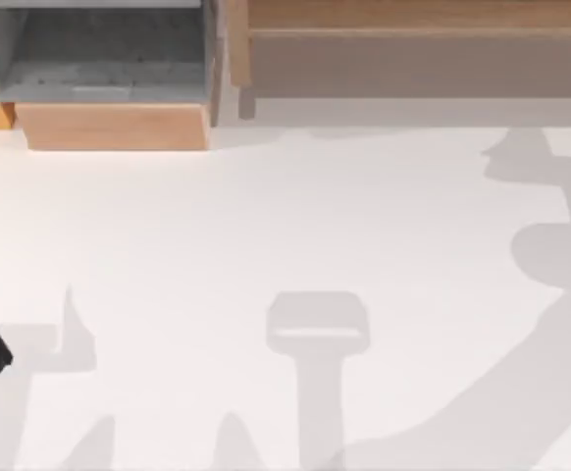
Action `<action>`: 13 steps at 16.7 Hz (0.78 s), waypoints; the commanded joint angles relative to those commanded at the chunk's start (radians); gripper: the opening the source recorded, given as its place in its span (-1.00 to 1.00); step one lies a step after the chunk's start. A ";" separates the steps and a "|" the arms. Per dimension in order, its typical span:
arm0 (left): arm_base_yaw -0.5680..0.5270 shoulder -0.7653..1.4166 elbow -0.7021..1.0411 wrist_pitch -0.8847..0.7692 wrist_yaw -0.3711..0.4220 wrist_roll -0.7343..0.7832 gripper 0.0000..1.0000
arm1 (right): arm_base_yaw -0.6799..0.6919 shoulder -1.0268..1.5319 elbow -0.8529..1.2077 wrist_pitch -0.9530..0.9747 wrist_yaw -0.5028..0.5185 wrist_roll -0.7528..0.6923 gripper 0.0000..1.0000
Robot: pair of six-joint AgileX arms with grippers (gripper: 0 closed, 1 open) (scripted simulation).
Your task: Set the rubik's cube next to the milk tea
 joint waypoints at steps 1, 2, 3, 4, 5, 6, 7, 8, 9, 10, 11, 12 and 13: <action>0.000 0.000 0.000 0.000 0.000 0.000 1.00 | 0.000 0.000 0.000 0.000 0.000 0.000 1.00; 0.000 0.000 0.000 0.000 0.000 0.000 1.00 | 0.000 0.000 0.000 0.000 0.000 0.000 1.00; 0.000 0.000 0.000 0.000 0.000 0.000 1.00 | 0.000 0.000 0.000 0.000 0.000 0.000 1.00; 0.000 0.000 0.000 0.000 0.000 0.000 1.00 | 0.000 0.000 0.000 0.000 0.000 0.000 0.85; 0.000 0.000 0.000 0.000 0.000 0.000 1.00 | 0.000 0.000 0.000 0.000 0.000 0.000 0.70; 0.000 0.000 0.000 0.000 0.000 0.000 1.00 | 0.000 0.000 0.000 0.000 0.000 0.000 0.55; 0.000 0.000 0.000 0.000 0.000 0.000 1.00 | 0.000 0.000 0.000 0.000 0.000 0.000 0.40; 0.000 0.000 0.000 0.000 0.000 0.000 1.00 | 0.000 0.000 0.000 0.000 0.000 0.000 0.25; 0.000 0.000 0.000 0.000 0.000 0.000 1.00 | 0.000 0.000 0.000 0.000 0.000 0.000 0.10; 0.000 0.000 0.000 0.000 0.000 0.000 1.00 | 0.000 0.000 0.000 0.000 0.000 0.000 -0.06; 0.000 0.000 0.000 0.000 0.000 0.000 1.00 | 0.000 0.000 0.000 0.000 0.000 0.000 -0.21; 0.000 0.000 0.000 0.000 0.000 0.000 1.00 | 0.000 0.000 0.000 0.000 0.000 0.000 -0.36; 0.000 0.000 0.000 0.000 0.000 0.000 1.00 | 0.000 0.000 0.000 0.000 0.000 0.000 -0.51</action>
